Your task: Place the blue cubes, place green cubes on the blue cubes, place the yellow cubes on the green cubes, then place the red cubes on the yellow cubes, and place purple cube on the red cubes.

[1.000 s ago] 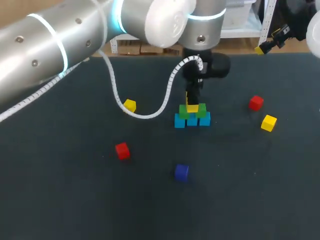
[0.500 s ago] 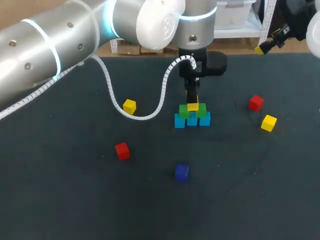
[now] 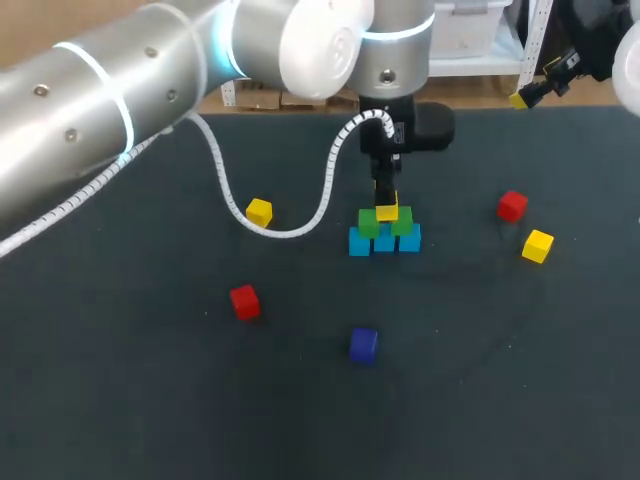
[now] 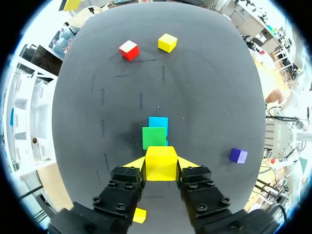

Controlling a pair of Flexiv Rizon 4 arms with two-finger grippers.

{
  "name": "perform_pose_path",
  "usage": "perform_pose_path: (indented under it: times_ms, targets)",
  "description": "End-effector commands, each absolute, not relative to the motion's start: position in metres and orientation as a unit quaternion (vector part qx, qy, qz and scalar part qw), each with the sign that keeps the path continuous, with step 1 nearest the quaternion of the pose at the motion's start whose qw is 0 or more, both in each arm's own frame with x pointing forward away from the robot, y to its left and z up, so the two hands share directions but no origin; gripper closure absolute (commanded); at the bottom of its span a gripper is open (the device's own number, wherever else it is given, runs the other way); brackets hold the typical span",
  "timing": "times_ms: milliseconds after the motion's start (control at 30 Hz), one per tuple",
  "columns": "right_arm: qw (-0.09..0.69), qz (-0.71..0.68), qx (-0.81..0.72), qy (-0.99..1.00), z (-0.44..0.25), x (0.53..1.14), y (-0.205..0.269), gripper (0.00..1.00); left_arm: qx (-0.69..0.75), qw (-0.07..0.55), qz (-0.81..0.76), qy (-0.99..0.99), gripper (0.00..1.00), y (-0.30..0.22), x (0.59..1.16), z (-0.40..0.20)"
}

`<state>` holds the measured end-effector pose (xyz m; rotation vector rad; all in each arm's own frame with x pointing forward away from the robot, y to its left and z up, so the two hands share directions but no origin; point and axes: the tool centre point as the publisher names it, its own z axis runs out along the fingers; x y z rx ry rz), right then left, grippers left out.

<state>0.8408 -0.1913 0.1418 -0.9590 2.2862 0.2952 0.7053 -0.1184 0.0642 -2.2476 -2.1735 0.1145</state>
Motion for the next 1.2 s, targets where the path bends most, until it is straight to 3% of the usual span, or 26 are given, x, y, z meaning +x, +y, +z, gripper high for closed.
perform_pose_path:
  times_ms: [33,733,1200]
  targets:
    - [0.317,0.112,-0.364,0.868,0.1423,0.8394,-0.1919,0.0,-0.718,0.017,0.037,-0.695,1.0,-0.1233,0.712,0.0642]
    - [0.317,0.112,-0.364,0.868,0.1423,0.8394,-0.1919,0.0,-0.704,0.04,0.036,-0.708,1.0,-0.1219,0.712,0.0589]
    - [0.317,0.112,-0.364,0.868,0.1423,0.8394,-0.1919,0.0,-0.698,0.046,0.036,-0.714,0.9,-0.1191,0.7122,0.057]
